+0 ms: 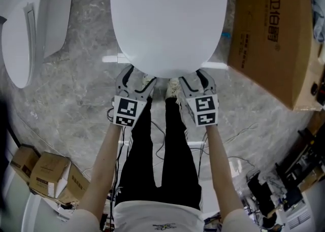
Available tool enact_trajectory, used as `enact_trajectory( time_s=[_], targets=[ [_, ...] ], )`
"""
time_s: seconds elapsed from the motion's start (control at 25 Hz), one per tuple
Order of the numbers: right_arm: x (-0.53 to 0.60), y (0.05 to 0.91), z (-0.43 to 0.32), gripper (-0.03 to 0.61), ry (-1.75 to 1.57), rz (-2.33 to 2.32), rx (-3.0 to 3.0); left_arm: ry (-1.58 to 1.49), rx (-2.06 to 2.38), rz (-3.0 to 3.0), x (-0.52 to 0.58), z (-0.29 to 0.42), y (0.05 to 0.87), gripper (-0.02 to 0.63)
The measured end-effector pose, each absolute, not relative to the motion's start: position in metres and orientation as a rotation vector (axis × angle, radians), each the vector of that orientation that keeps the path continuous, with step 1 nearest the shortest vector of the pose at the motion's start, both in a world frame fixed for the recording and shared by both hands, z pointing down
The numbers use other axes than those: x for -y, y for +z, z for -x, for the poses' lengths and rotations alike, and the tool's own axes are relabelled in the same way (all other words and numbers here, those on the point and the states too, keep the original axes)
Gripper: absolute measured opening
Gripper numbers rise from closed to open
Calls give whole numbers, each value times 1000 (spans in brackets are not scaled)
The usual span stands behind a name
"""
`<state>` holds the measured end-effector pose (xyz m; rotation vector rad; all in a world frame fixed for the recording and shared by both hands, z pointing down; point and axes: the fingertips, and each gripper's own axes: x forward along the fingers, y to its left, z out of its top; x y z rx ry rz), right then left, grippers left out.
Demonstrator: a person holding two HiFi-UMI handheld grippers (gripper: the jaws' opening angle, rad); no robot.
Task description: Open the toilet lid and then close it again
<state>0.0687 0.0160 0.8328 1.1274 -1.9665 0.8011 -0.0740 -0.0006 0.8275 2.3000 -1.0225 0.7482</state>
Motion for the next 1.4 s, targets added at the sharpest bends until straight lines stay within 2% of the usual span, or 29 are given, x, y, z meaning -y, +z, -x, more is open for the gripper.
enact_trajectory(
  time_s=[0.8, 1.12, 1.4],
  targets=[
    [-13, 808, -70, 256, 810, -1088, 1993, 745, 992, -2297, 3, 73, 804, 359],
    [-11, 757, -74, 256, 863, -1075, 2053, 798, 962, -2398, 2, 73, 757, 357],
    [1, 696, -77, 256, 895, -1198, 2117, 705, 1015, -2419, 13, 71, 697, 357]
  ],
)
